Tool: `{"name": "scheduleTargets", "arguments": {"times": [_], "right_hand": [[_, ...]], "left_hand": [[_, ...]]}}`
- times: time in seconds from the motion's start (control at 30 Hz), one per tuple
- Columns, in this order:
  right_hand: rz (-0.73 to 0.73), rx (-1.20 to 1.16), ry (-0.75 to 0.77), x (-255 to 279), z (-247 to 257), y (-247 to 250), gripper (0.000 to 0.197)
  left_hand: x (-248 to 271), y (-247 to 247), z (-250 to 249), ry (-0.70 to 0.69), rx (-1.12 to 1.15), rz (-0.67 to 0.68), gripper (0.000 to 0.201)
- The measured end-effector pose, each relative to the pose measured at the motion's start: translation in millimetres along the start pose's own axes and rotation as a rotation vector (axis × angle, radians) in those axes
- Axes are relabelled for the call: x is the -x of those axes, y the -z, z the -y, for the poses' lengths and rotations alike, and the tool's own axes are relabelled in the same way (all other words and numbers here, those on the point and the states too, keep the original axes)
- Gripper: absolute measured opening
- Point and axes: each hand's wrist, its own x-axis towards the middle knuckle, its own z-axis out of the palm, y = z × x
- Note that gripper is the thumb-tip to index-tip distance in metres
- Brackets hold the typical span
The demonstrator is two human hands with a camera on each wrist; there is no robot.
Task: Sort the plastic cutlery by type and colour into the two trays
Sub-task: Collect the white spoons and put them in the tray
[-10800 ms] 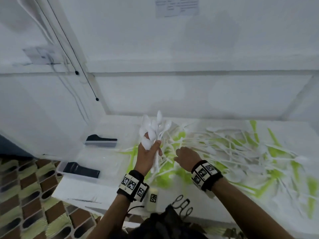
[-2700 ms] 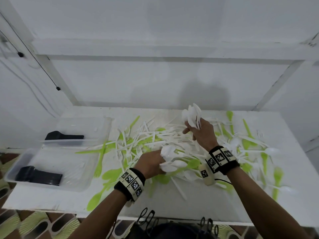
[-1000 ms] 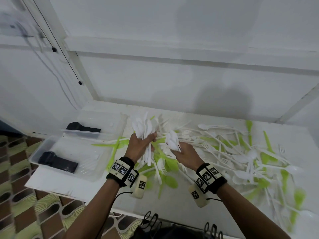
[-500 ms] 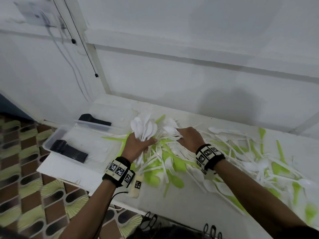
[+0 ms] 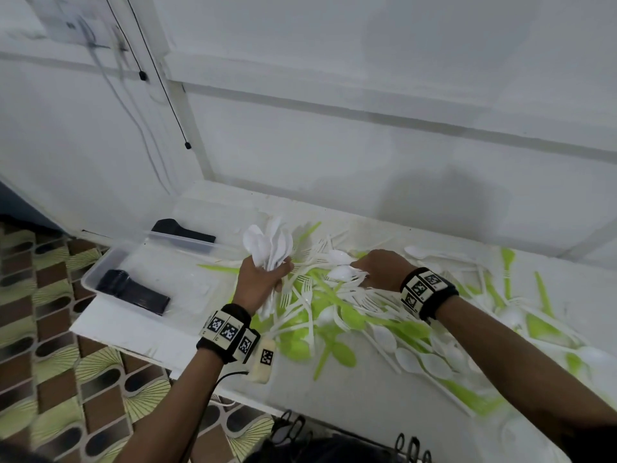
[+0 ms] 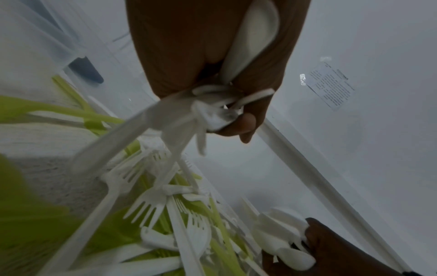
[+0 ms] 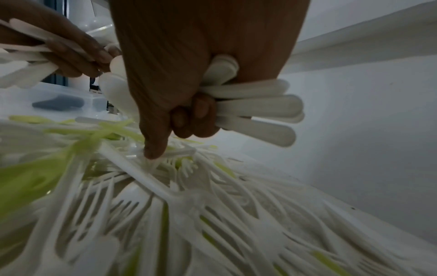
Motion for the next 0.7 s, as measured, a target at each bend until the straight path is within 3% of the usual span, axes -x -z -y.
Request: {"name": "scheduleTargets", "arguments": {"times": [0.2,0.37,0.47,0.6,0.7], "right_hand": [[-0.152,0.019,0.019,17,-15,-1,0.033],[-0.161,0.087,0.141,18,-3,-18,0.041],[-0.172,0.107,0.172,16,0,-24,0.034],[-0.15,0.15,0.198,14,-3,-15,0.03],[-0.016,0.166,0.116,14,-4,1,0.035]], "left_hand": [[-2,-9,5,-0.002,-0.044,0.064,0.008],[3,-25,-3,0.013,-0.006,0.107,0.008],[5,-26,-3,0.006,-0.007,0.114,0.007],[5,-21,1,0.014,-0.027,0.09,0.007],[5,-19,6,0.015,-0.036,0.09,0.008]]}}
